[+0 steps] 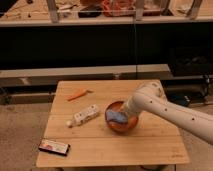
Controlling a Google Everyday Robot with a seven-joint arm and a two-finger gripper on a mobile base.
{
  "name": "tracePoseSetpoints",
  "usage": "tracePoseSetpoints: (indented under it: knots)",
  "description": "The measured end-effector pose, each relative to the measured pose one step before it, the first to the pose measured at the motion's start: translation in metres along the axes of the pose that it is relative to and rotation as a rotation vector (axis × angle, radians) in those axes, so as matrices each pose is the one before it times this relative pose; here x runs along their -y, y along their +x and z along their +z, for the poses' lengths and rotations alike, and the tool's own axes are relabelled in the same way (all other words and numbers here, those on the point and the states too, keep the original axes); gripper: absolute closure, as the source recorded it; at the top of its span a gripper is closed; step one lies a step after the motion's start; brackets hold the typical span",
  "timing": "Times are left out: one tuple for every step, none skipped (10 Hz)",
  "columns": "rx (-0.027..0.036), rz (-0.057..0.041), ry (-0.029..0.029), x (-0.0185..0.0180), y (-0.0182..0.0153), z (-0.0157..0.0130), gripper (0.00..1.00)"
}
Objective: Place the white sponge in the ceramic bowl
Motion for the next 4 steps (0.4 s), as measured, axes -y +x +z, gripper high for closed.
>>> tracePoseSetpoints:
  knots:
    - [0.0011, 0.00063, -0.00123, -0.00027, 0.00075, 0.00031, 0.89]
    - [0.00106, -0.00143, -0.00099, 0.00056, 0.00063, -0.00006, 0.89]
    - [0.00207, -0.00182, -0.00179, 0.00113, -0.00036, 0.00056, 0.92]
    - [0.00087, -0.00107, -0.00047, 0.00133, -0.00016, 0.00009, 0.92]
